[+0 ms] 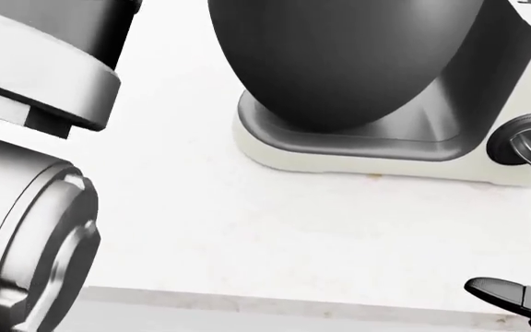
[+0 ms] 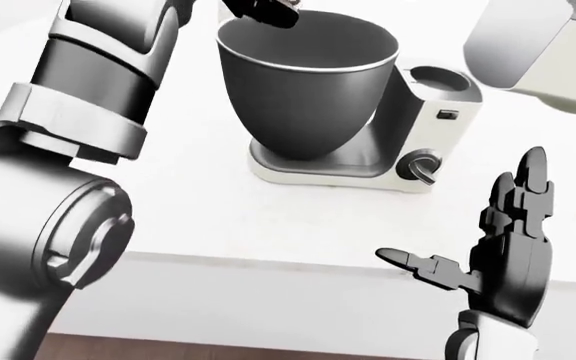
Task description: Place the cake in the stand mixer bowl.
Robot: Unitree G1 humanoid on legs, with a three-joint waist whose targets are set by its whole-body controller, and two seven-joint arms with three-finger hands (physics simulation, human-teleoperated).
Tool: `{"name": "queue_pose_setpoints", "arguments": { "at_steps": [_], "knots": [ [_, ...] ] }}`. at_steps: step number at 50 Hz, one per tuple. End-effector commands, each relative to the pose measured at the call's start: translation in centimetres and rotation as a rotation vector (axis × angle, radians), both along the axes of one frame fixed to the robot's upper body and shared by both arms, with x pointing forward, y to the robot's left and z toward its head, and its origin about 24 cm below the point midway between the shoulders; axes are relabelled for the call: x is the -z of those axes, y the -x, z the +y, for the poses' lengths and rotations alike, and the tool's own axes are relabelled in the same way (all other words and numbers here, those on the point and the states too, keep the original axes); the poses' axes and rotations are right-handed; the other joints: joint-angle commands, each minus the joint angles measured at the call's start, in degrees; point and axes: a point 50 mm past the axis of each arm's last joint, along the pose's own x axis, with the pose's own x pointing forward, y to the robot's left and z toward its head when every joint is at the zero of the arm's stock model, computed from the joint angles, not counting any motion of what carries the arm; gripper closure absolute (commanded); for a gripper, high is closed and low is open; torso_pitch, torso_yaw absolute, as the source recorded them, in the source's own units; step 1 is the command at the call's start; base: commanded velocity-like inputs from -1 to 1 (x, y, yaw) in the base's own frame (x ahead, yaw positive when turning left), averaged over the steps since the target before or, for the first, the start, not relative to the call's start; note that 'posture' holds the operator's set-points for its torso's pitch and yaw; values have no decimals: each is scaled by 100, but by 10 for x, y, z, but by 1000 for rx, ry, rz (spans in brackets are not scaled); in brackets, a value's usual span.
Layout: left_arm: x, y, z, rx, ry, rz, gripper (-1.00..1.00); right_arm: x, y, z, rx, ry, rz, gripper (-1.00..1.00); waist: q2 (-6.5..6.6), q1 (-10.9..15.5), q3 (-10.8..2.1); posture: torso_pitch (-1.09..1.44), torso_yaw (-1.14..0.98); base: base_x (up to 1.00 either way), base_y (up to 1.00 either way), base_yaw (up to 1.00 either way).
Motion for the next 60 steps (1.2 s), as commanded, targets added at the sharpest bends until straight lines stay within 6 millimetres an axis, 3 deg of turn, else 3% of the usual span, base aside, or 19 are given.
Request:
{"name": "queue_pose_setpoints", "arguments": {
  "at_steps": [1, 7, 19, 26, 40, 45, 46, 47, 60],
  "knots": [
    [-41, 19, -1, 19, 51, -189, 100, -12, 4, 3, -3, 38, -67, -100, -36, 7, -179, 0, 0, 0, 0, 0],
    [-48, 21, -3, 13, 88, -214, 100, -13, 6, 1, 0, 36, -71, -100, -34, 0, -182, 0, 0, 0, 0, 0],
    [-42, 25, -24, 81, 90, -226, 100, -13, 7, -2, 3, 31, -74, -100, -48, -2, -183, 0, 0, 0, 0, 0],
    [-29, 22, -38, 116, 100, -192, 100, -13, 8, -3, 4, 26, -78, -100, -60, 8, -182, 0, 0, 0, 0, 0],
    [-12, 14, -39, 94, 115, -217, 100, -12, 9, -3, 5, 30, -75, -100, -54, 7, -206, 0, 0, 0, 0, 0],
    [-17, 16, -36, 62, 112, -259, 100, -13, 9, -2, 4, 33, -75, -100, -53, 7, -217, 0, 0, 0, 0, 0],
    [-18, 16, -35, 50, 111, -265, 36, -13, 9, -2, 3, 34, -76, -100, -53, 6, -217, 0, 0, 0, 0, 0],
    [-18, 16, -35, 47, 107, -268, -98, -13, 9, -2, 3, 34, -76, -100, -51, 5, -216, 0, 0, 0, 0, 0],
    [-24, 17, -30, 34, 122, -279, -100, -12, 7, -1, -1, 32, -72, -100, -51, 4, -223, 0, 0, 0, 0, 0]
  ]
}}
